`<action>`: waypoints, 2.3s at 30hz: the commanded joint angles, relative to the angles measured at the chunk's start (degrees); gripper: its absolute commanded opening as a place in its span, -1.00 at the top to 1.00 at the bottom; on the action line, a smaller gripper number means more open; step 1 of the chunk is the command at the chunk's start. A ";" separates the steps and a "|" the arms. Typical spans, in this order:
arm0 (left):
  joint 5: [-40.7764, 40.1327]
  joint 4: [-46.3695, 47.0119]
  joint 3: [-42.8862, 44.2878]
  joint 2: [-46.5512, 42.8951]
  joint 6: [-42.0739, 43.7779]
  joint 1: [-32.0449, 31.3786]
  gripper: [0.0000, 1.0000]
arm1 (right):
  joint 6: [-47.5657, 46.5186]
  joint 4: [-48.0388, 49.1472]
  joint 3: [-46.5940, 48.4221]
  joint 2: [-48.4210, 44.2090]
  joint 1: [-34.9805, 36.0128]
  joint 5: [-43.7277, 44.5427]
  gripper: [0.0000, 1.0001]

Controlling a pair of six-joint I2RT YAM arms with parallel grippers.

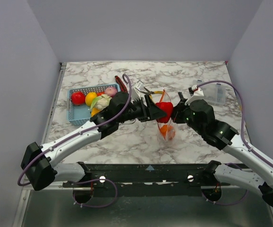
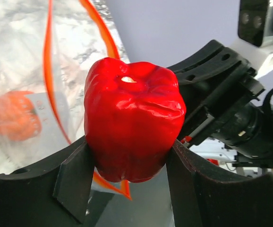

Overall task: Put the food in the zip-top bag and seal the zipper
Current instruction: Place the fake vegetable in the zipper food storage bag.

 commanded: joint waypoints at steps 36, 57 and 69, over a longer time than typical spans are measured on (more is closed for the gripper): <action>-12.49 -32.31 18.58 10.59 6.13 -2.38 -0.70 | 8.05 9.24 -5.03 -4.13 0.28 -5.04 0.99; -14.61 -30.82 7.24 -4.46 12.40 -0.86 -0.50 | 7.26 6.94 -5.60 -5.88 0.30 -2.62 0.99; -2.04 -21.38 4.01 0.94 8.30 0.08 0.33 | 6.63 5.08 -5.28 -6.26 0.26 -2.67 0.99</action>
